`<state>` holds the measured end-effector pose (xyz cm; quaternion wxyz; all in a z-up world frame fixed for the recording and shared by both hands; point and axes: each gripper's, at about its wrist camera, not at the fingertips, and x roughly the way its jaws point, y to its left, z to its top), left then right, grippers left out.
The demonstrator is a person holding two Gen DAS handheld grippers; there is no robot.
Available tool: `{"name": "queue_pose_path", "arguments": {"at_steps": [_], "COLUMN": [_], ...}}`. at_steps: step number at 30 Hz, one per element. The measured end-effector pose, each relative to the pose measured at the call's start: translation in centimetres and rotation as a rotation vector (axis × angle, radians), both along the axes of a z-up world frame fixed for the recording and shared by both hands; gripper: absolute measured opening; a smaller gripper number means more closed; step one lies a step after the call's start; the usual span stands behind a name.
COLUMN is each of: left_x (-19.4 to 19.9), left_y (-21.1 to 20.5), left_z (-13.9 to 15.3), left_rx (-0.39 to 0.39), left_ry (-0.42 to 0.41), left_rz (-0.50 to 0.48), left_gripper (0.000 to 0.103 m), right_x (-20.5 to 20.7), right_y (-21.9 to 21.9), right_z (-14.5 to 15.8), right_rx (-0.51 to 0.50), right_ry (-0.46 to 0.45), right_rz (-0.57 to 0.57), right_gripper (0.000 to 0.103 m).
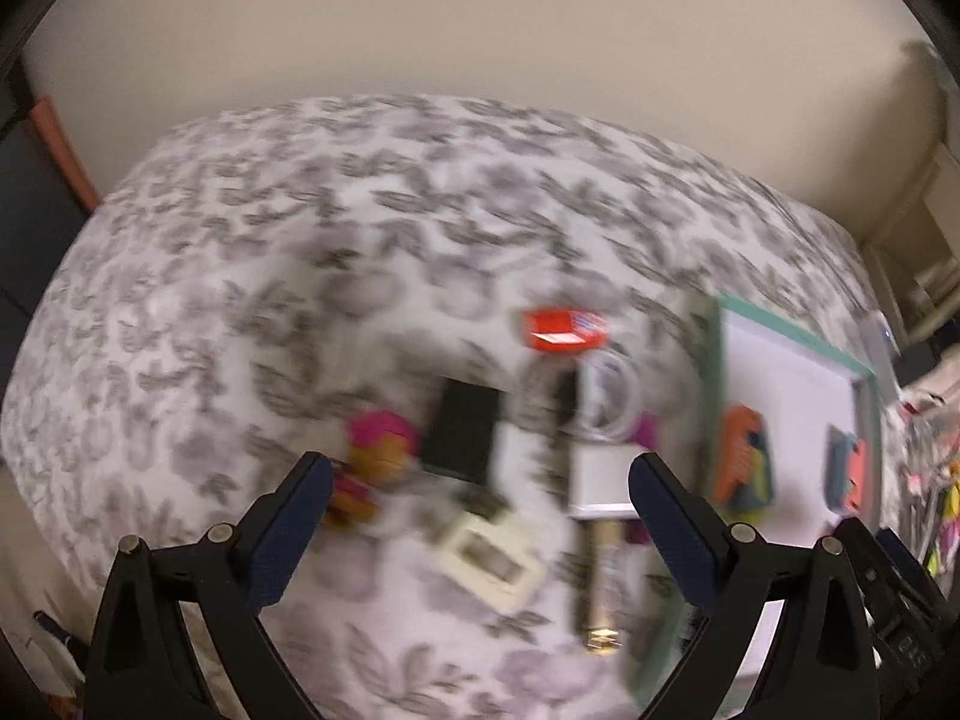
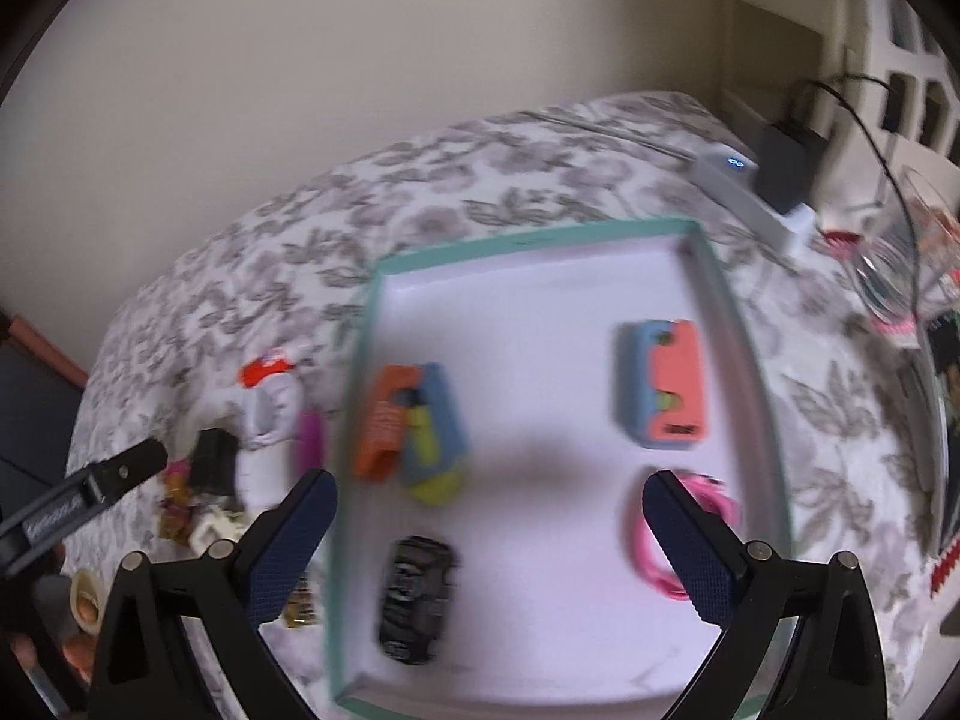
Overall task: Organize rigid objects
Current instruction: 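Withdraw both grippers from the tray back toward the pile, then grasp pink-helmet dog figurine with left gripper while right gripper grasps gold harmonica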
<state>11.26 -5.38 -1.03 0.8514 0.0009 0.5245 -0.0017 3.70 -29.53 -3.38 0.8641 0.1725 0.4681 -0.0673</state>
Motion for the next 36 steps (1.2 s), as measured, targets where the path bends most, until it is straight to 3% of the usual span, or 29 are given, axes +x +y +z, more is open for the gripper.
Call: {"name": "queue_pose_path", "arguments": {"at_steps": [7,14,23,36], "left_x": [0.5,1.0,1.7,2.6], "left_y": [4.8,8.5,9.1,7.4], "left_z": [0.5,0.4,-1.9,-5.3], "left_rx": [0.058,0.036,0.061,0.055], "left_ry": [-0.026,0.000,0.085,0.175], "left_rz": [0.105,0.184,0.169,0.095], "left_gripper": [0.099,0.099,0.099,0.099], "right_x": [1.1,2.1,3.3,3.6], "right_y": [4.0,8.1,12.4,13.9], "right_z": [0.4,0.2,-1.6,-4.7], "right_rx": [-0.008,-0.014,-0.032,-0.078], "right_ry": [-0.005,0.003,0.067,0.178], "right_rz": [0.065,0.174,0.274,0.343], "right_gripper": [0.103,0.103,0.100,0.069]}}
